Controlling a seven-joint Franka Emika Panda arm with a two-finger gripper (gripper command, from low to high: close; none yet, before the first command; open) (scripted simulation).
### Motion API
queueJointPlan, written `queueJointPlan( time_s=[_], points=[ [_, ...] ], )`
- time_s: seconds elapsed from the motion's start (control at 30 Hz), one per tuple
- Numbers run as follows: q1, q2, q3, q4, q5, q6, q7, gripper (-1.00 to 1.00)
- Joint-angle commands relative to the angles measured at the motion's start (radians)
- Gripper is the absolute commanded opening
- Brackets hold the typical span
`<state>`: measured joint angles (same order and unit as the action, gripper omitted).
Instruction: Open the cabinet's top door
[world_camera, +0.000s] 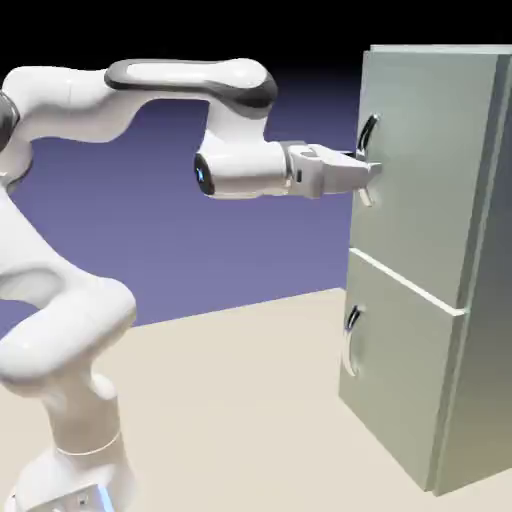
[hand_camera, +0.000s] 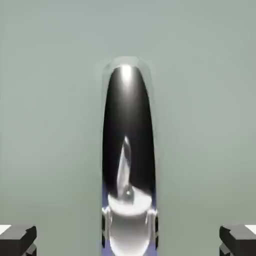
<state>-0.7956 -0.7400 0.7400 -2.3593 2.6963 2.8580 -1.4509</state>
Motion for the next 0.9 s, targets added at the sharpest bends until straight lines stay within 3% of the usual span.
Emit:
queueJointPlan(
  time_s=[0.0, 0.4, 0.87],
  points=[
    [0.036, -0.003, -0.033, -0.021, -0.034, -0.016, 0.015, -1.00],
    [0.362, -0.128, -0.440, -0.278, -0.541, -0.282, 0.256, -1.00],
    [0.404, -0.198, -0.906, -0.367, -1.143, -0.799, 0.414, -1.00]
  ],
)
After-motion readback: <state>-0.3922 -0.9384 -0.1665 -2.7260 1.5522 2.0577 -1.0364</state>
